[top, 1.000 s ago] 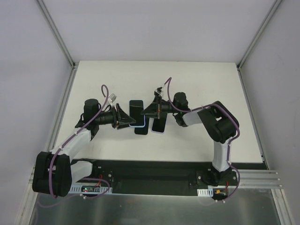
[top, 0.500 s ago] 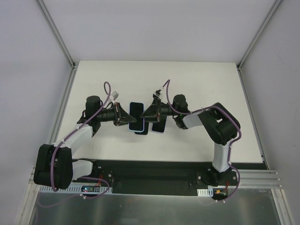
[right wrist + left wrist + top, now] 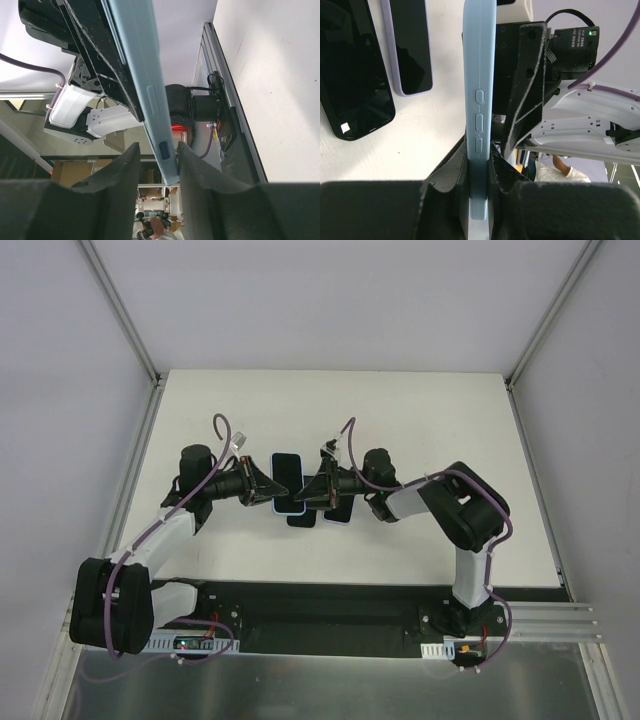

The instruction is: Put the phone into the phone case

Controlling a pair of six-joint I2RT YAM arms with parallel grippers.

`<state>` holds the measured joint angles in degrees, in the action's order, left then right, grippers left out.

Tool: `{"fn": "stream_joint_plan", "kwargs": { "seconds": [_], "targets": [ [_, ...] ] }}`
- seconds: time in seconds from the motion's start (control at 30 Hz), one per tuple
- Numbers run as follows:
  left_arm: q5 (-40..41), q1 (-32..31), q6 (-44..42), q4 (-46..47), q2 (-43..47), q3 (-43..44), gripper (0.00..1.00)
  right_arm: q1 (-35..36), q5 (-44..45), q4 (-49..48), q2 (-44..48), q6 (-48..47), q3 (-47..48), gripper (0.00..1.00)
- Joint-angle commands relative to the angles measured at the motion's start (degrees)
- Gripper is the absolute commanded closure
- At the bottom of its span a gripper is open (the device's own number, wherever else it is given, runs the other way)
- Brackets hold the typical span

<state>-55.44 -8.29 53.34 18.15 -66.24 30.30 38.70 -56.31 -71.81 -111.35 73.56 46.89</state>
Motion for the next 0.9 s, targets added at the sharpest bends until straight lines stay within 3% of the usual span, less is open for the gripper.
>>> {"fn": "stream_joint_plan", "kwargs": {
  "seconds": [0.0,0.13,0.27,0.43,0.57,0.63,0.73,0.87],
  "targets": [
    [4.3,-0.1,-1.8,1.4,2.4,2.1,1.00,1.3,-0.2,-15.9,1.0,-1.0,-0.3,0.65],
    [6.9,-0.1,-5.1,-3.8,3.5,3.1,1.00,1.4,0.2,-15.9,1.2,-0.9,-0.5,0.74],
    [9.1,-0.1,-7.5,-6.5,4.5,3.4,1.00,1.2,1.2,-15.6,1.5,-0.5,-0.6,0.96],
    [8.8,-0.1,-10.0,-8.5,4.0,3.6,1.00,1.4,2.4,-15.6,0.5,1.2,0.3,0.98],
    [8.1,-0.1,-10.4,-8.7,3.9,3.5,1.00,1.2,2.8,-15.0,1.0,1.6,0.1,0.72],
    [7.7,-0.1,-10.6,-9.2,3.8,3.9,1.00,0.9,3.1,-14.5,1.2,1.4,-0.1,0.67],
    [7.3,-0.1,-11.6,-10.5,3.8,4.5,1.00,0.0,3.1,-12.7,1.8,-0.3,-1.0,0.47],
    [7.0,1.3,-15.6,-15.9,3.3,6.9,1.00,-1.9,3.6,-9.1,3.7,-3.6,-3.9,0.37]
  ]
}}
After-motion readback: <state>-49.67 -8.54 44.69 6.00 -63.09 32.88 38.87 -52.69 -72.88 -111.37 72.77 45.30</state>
